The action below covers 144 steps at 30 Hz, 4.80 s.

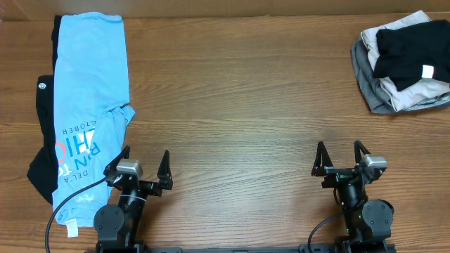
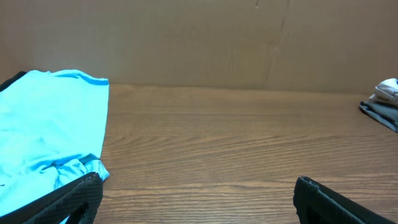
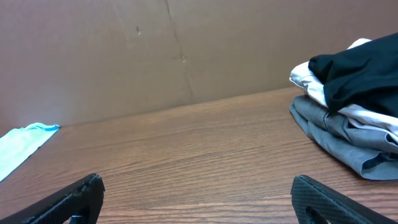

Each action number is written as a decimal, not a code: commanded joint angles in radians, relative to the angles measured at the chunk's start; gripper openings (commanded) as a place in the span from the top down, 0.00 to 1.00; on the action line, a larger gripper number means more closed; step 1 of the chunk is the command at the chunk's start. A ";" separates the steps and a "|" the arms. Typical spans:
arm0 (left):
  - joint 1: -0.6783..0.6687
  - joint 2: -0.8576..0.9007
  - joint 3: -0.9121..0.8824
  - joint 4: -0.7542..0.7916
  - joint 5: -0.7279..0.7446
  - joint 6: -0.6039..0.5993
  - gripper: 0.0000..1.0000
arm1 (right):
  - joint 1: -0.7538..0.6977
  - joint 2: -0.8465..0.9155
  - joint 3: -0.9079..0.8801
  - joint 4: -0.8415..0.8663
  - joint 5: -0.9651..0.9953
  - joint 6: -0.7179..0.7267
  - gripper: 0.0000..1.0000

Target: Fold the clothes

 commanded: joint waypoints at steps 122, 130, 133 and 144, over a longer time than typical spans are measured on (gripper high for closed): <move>-0.006 1.001 1.050 -0.749 0.116 0.180 0.00 | 0.005 0.790 0.686 -0.359 -0.375 -0.007 0.00; -0.006 1.192 1.050 -0.726 0.109 0.172 0.00 | 0.005 1.013 0.701 -0.318 -0.498 0.035 0.00; -0.006 1.268 1.050 -0.666 0.054 0.175 0.00 | 0.005 1.072 0.701 -0.301 -0.531 0.035 0.00; 0.022 1.580 1.050 -0.472 -0.461 0.077 0.06 | 0.005 1.146 0.701 -0.275 -0.525 0.030 0.00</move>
